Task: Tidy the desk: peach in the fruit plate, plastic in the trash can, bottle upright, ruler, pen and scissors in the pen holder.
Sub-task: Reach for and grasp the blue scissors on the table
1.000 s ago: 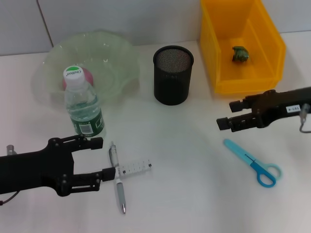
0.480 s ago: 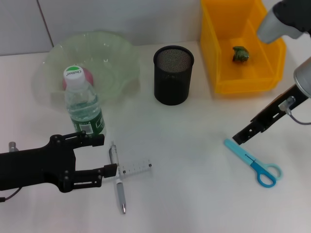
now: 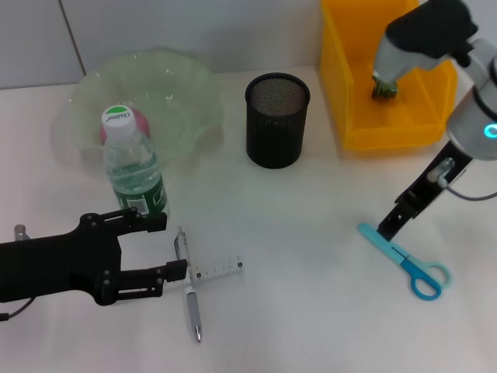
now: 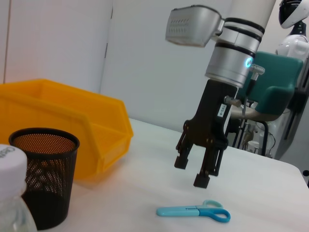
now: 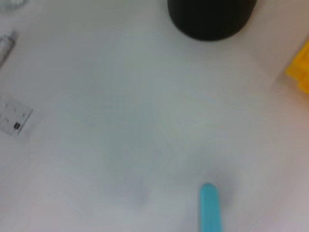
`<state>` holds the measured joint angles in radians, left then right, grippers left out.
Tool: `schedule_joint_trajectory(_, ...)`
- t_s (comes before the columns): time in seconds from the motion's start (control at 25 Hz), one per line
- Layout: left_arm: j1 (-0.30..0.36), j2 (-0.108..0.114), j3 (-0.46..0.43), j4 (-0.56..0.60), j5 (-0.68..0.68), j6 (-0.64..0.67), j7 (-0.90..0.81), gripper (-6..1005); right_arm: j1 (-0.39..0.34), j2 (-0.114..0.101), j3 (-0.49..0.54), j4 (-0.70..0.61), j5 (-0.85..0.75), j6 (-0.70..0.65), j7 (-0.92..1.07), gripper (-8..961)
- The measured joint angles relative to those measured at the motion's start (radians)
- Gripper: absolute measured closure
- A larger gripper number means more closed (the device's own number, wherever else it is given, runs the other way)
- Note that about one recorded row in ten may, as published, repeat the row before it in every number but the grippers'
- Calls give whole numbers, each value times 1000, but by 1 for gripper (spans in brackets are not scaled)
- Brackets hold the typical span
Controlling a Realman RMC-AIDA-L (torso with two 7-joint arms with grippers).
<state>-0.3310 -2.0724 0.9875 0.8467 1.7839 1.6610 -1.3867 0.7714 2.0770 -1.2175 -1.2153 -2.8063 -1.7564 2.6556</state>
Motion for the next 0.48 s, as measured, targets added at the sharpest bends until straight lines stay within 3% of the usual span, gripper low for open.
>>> schedule_joint_trajectory(0.48, -3, 3, -5, 0, -1, 0, 0, 186, 42, 2, -68, 160, -9, 101, 28, 135)
